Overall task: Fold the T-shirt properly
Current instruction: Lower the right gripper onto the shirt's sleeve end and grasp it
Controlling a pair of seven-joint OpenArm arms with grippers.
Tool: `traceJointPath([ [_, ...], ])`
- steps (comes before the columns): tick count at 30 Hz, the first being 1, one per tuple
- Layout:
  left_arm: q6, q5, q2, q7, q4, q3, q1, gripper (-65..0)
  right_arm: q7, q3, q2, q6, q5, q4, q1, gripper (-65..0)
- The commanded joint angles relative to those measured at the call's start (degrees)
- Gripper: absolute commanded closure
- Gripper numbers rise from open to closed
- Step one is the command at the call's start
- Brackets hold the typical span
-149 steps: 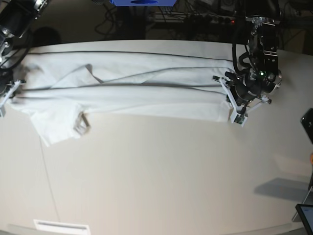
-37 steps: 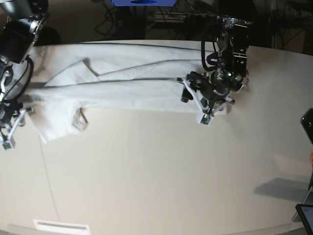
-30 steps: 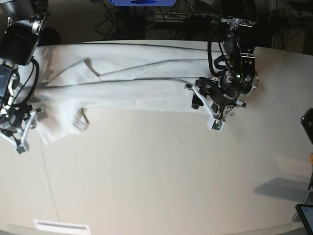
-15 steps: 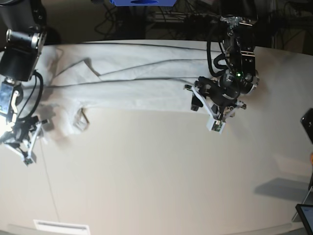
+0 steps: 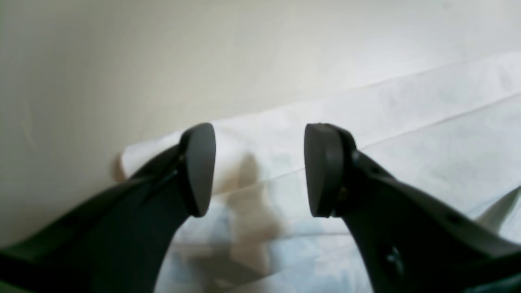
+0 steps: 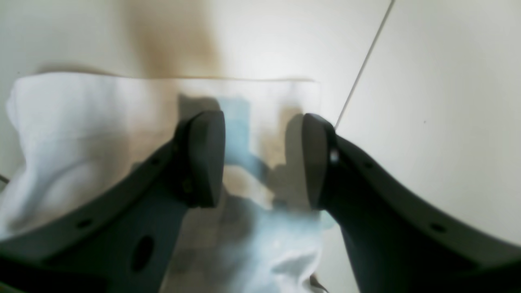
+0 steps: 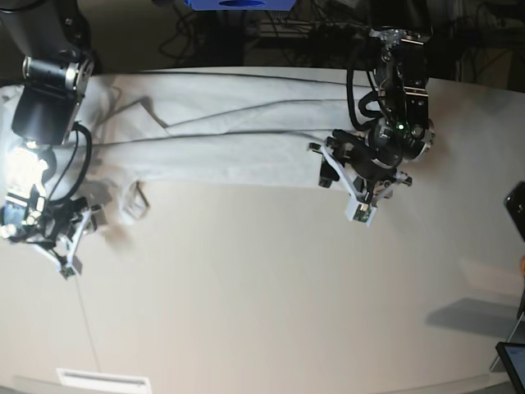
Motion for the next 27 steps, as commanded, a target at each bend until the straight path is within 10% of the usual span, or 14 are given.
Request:
traceJointPath([
  [1, 0.28, -0.18, -0.28, -1.02, 0.99, -0.20, -0.62, -33.9, 1.20, 0.14, 0.70, -0.03, 0.08, -0.46, 1.98, -29.9],
  [10, 0.28, -0.18, -0.37, -1.02, 0.90, -0.29, -0.62, -33.9, 5.59, 0.14, 0.79, -0.03, -0.01, -7.67, 2.15, -28.7],
  [16, 0.28, -0.10, -0.37, -1.02, 0.90, -0.29, -0.71, -33.9, 5.24, 0.14, 0.79, -0.03, -0.10, -7.84, 2.15, 0.0],
  [27, 0.28, 0.08, -0.37, -1.02, 0.73, -0.38, -1.94, -33.9, -6.36, 0.58, 0.79, -0.03, -0.10, 10.62, -0.22, 0.0],
])
